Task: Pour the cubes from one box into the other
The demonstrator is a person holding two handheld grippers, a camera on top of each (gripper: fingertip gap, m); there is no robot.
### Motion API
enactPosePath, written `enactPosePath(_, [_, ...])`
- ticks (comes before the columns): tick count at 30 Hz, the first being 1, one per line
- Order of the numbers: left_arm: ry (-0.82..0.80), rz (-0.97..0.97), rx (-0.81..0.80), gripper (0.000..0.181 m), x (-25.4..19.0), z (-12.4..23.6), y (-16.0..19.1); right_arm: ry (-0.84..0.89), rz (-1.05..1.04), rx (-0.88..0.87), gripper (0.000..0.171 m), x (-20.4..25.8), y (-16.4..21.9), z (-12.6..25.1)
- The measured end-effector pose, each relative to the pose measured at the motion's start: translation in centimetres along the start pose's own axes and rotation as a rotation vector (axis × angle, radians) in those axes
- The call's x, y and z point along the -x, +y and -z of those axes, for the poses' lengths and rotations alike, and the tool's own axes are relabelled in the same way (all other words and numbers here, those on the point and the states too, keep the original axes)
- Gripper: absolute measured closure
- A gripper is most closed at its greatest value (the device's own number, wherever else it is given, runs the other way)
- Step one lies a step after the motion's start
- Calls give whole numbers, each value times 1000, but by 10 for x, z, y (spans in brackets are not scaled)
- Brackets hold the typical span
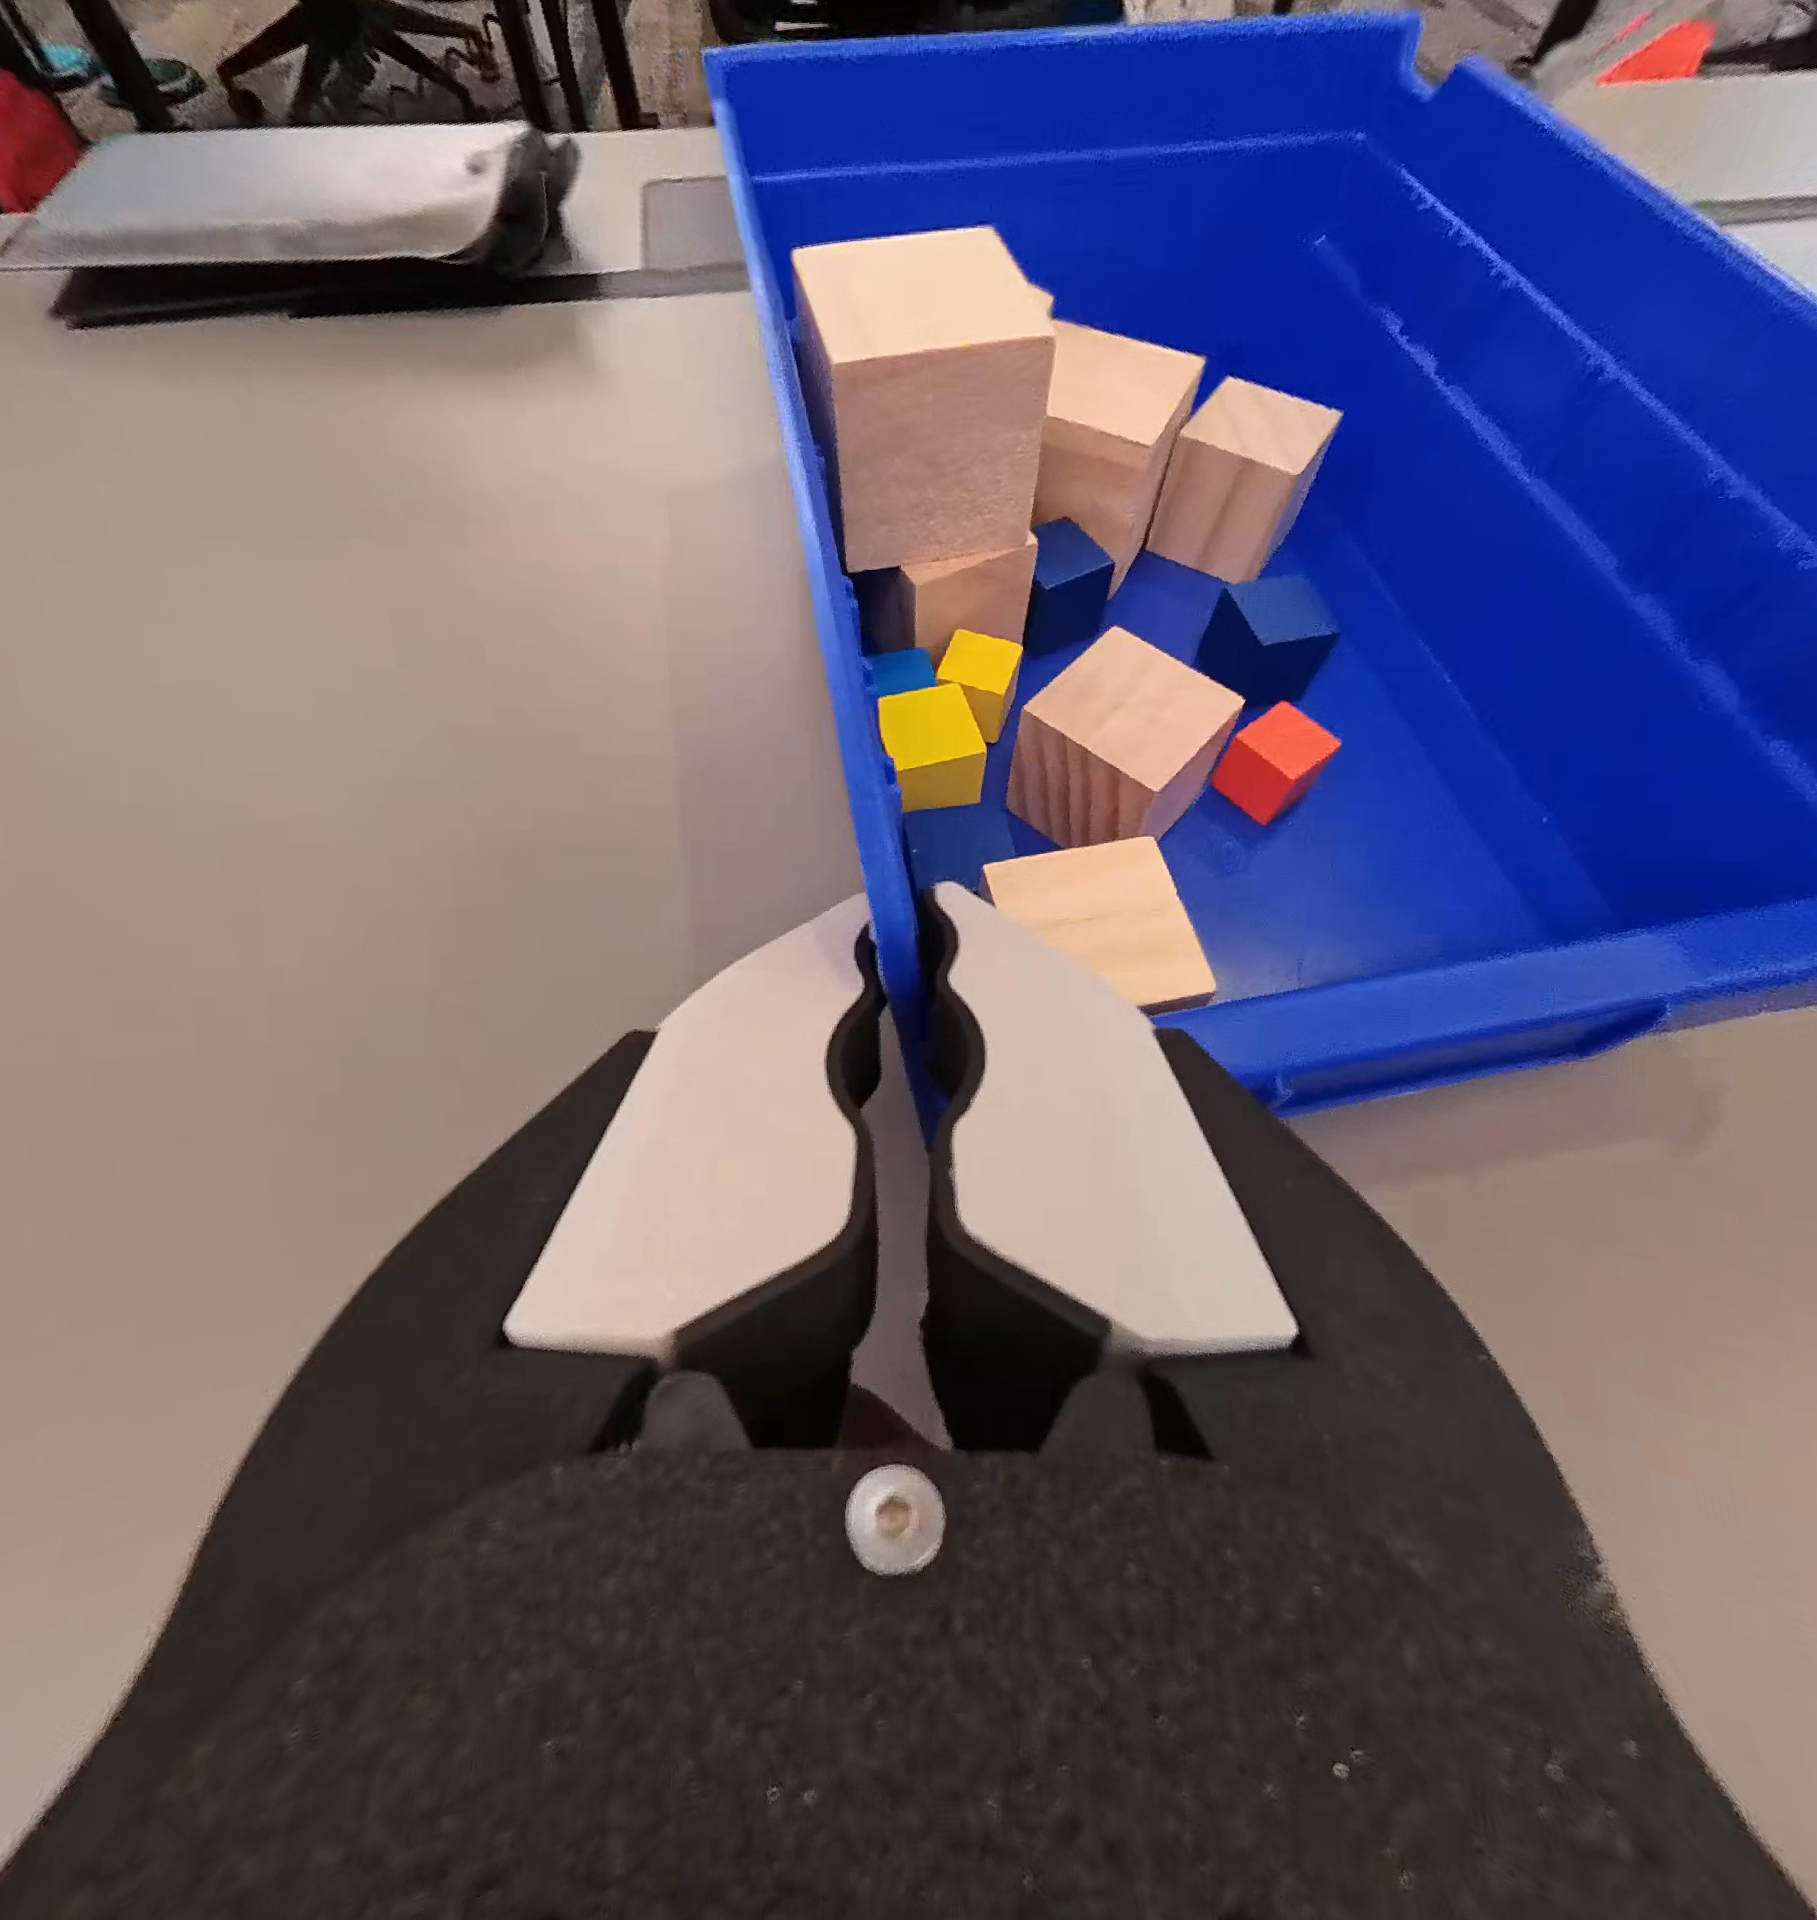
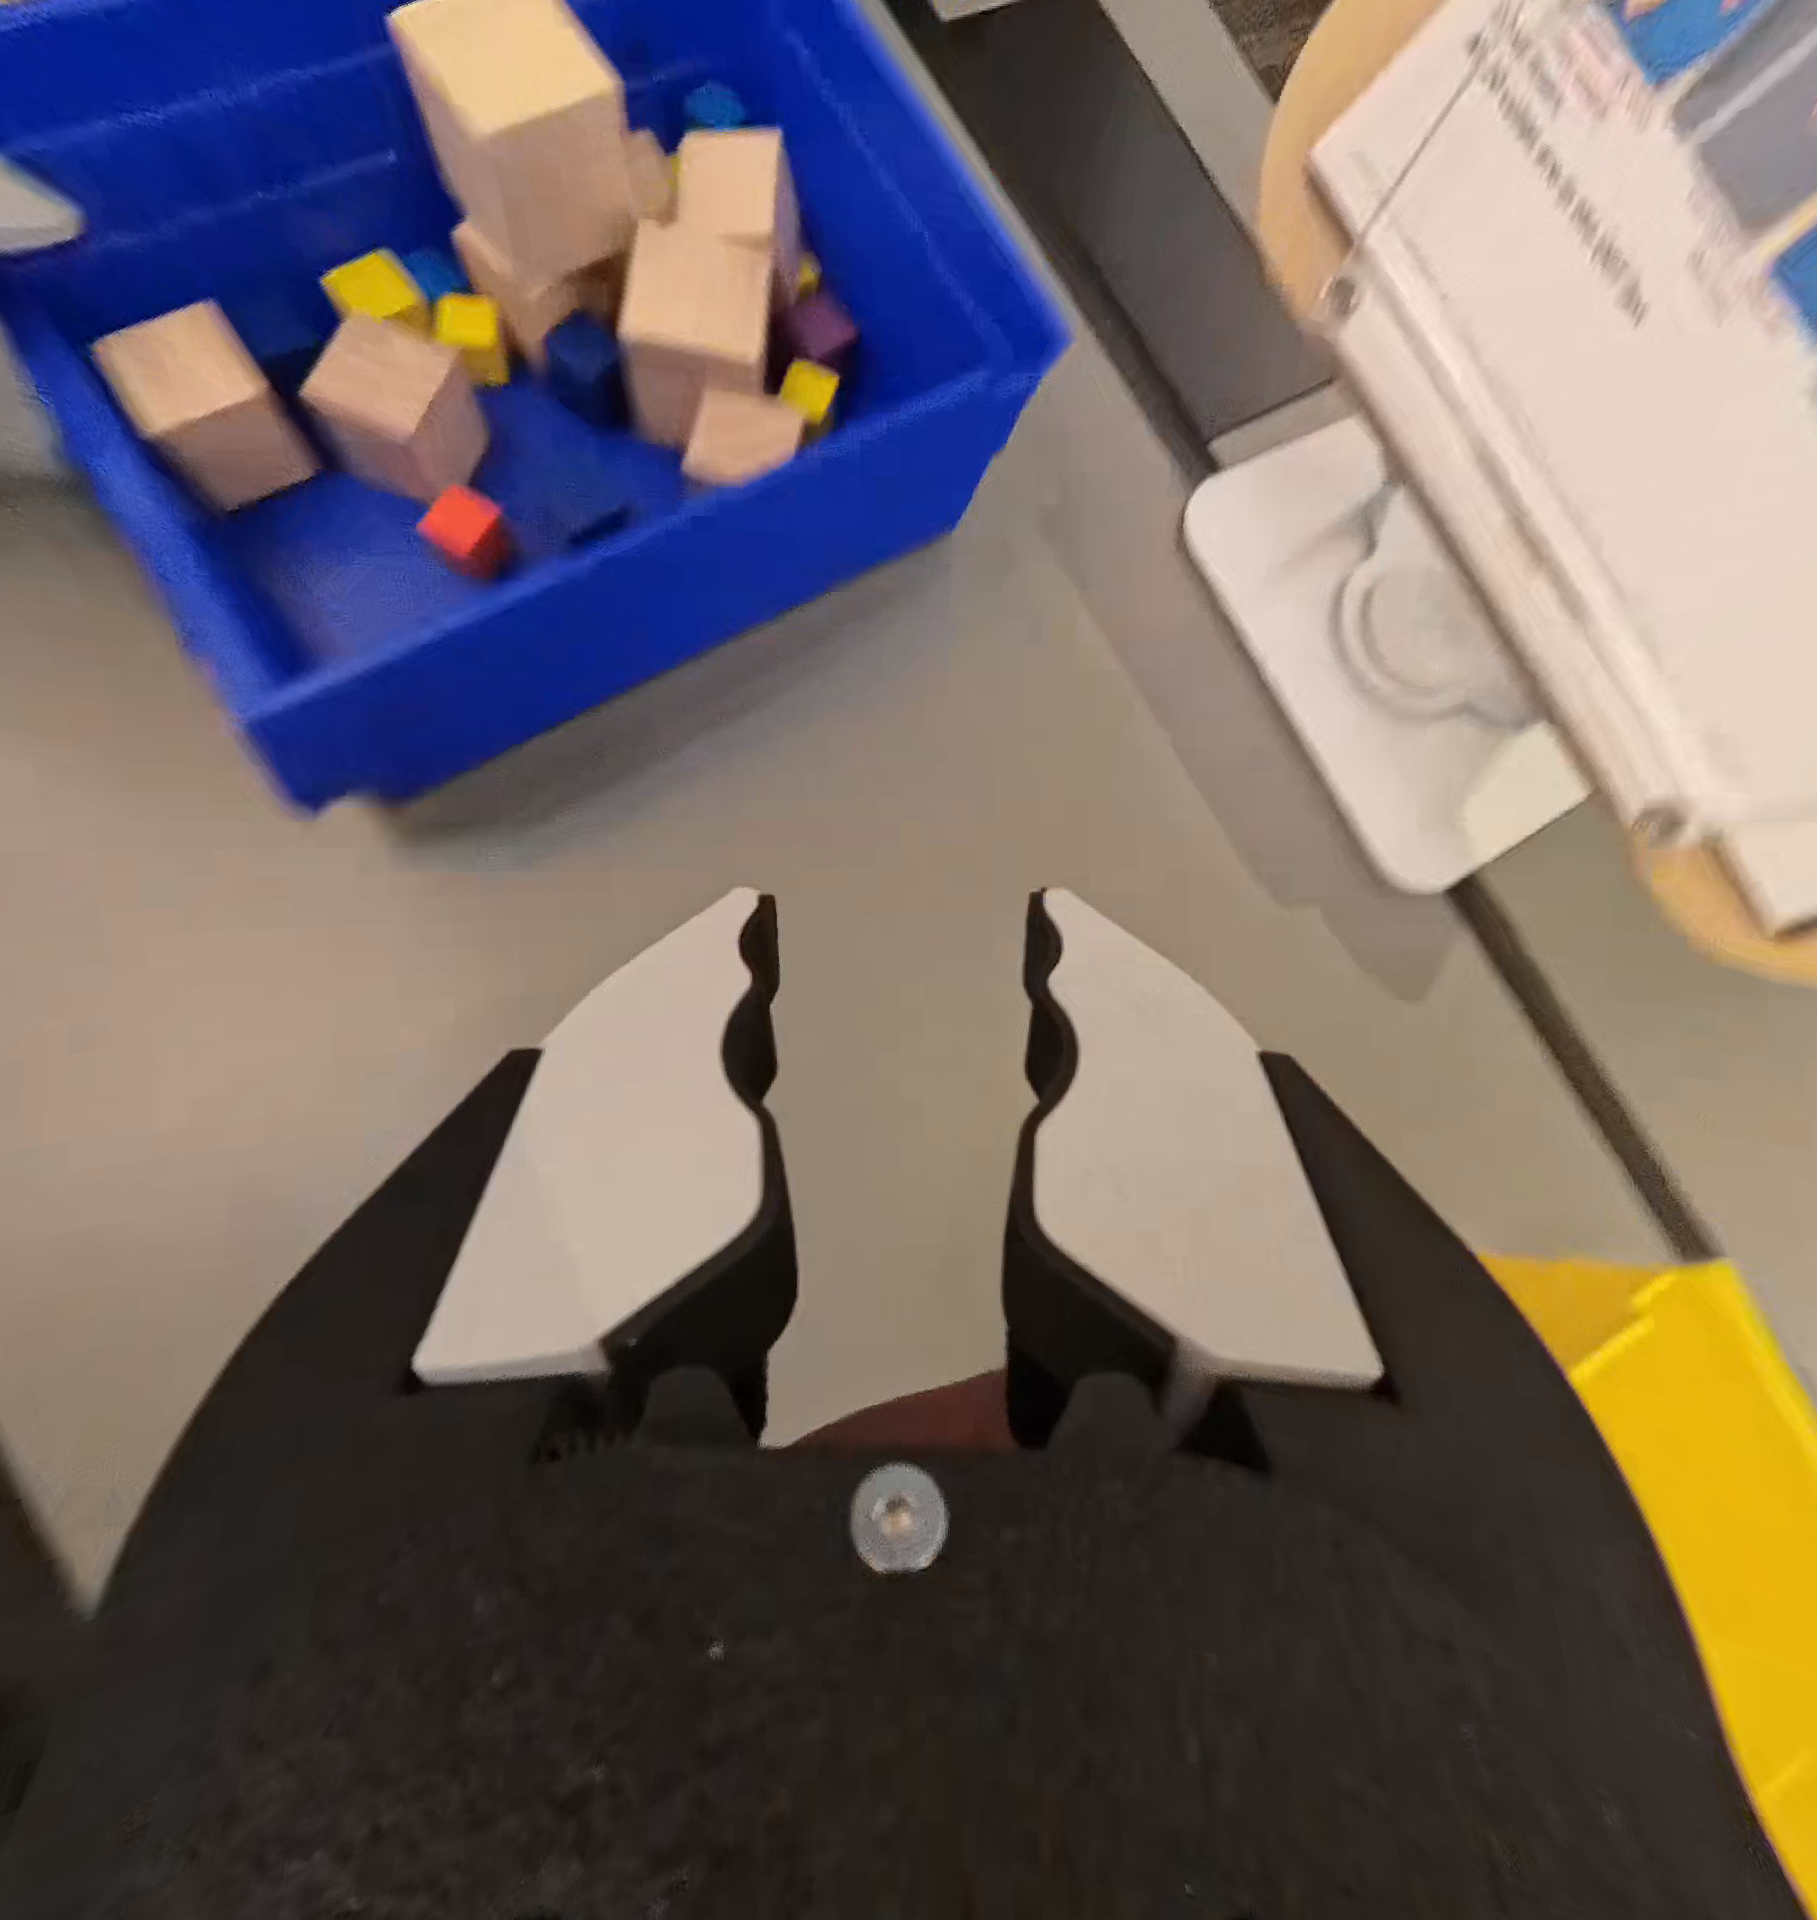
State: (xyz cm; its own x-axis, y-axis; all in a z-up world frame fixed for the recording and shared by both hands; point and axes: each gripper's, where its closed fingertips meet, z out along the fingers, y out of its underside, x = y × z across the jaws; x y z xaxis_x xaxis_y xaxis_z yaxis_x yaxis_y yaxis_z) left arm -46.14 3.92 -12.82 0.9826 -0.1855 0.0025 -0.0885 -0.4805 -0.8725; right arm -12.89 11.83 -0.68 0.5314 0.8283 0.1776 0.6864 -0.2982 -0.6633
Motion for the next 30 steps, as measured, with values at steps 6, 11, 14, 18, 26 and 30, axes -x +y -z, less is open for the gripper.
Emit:
enactPosePath(6, [84,-34,2,177,-47,6,4,-121,116,208,124,-45,-51,-107])
enactPosePath(11, [127,22,14,179,-70,3,2,-229,263,586,133,-52,-5,-161])
enactPosePath(14, [131,1,20,178,-81,1,1,-354,251,655,166,-35,21,-169])
enactPosePath(18, [147,-24,25,179,-101,6,-7,-385,287,630,168,-38,39,-153])
enactPosePath(26, [286,-120,-14,178,-199,7,-89,-239,188,617,168,-120,59,-27])
enactPosePath(30, [378,-177,-88,178,-264,-6,-160,-111,118,597,168,-185,73,74])
